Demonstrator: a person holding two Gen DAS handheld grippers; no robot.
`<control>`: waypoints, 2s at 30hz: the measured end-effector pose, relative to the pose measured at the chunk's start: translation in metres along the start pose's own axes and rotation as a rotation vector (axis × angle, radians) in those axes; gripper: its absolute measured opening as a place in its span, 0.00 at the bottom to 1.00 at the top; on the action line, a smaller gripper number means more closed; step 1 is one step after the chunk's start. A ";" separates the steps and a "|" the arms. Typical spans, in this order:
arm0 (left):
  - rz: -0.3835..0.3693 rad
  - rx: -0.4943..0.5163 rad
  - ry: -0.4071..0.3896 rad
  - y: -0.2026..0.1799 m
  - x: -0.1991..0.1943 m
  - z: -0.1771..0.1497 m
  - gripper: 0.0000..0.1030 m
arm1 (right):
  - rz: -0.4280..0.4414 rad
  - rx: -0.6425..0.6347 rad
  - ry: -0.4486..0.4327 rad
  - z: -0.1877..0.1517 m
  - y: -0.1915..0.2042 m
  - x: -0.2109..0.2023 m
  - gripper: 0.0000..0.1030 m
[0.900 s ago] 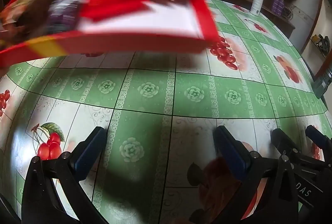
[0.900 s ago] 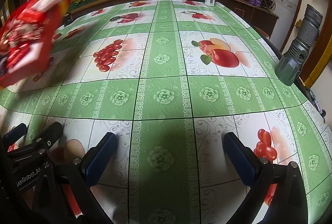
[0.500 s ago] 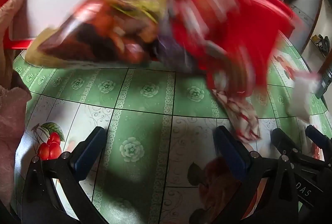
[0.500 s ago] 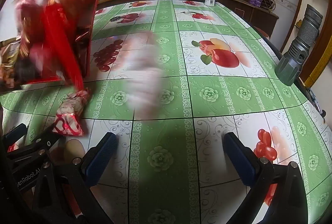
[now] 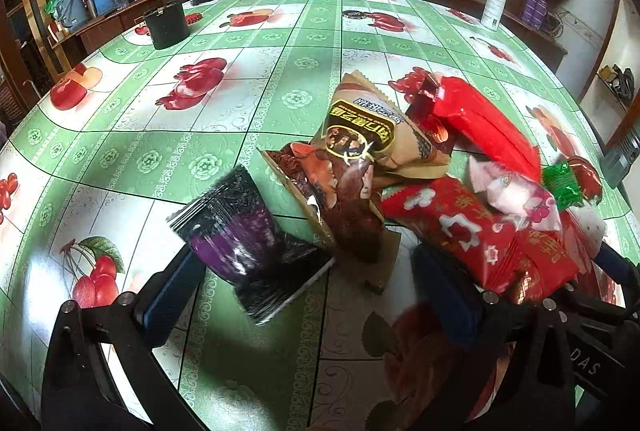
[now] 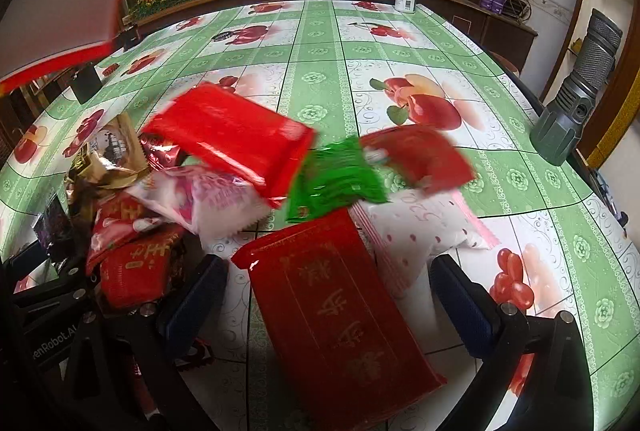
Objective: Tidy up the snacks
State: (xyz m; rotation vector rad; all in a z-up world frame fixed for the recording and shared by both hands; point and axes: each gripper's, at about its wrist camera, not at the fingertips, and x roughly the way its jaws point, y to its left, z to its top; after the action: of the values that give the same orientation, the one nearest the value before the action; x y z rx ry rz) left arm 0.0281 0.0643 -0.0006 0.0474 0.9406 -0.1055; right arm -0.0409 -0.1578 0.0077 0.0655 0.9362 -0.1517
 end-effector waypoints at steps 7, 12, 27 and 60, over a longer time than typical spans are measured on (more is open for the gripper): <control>0.023 -0.029 -0.003 -0.022 -0.009 -0.013 1.00 | 0.000 0.000 0.000 0.000 0.000 0.000 1.00; 0.036 -0.047 -0.001 -0.034 -0.013 -0.015 1.00 | 0.001 0.000 0.000 0.000 0.000 0.000 1.00; 0.050 -0.067 0.000 -0.046 -0.016 -0.018 1.00 | 0.001 0.001 0.000 0.000 0.000 -0.001 1.00; 0.072 0.259 -0.120 -0.047 -0.098 -0.072 1.00 | 0.260 -0.071 -0.166 -0.049 -0.099 -0.094 0.98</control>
State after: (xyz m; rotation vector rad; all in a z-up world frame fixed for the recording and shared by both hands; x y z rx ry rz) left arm -0.0925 0.0307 0.0364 0.3110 0.8003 -0.1614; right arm -0.1505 -0.2402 0.0558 0.1065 0.7588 0.1156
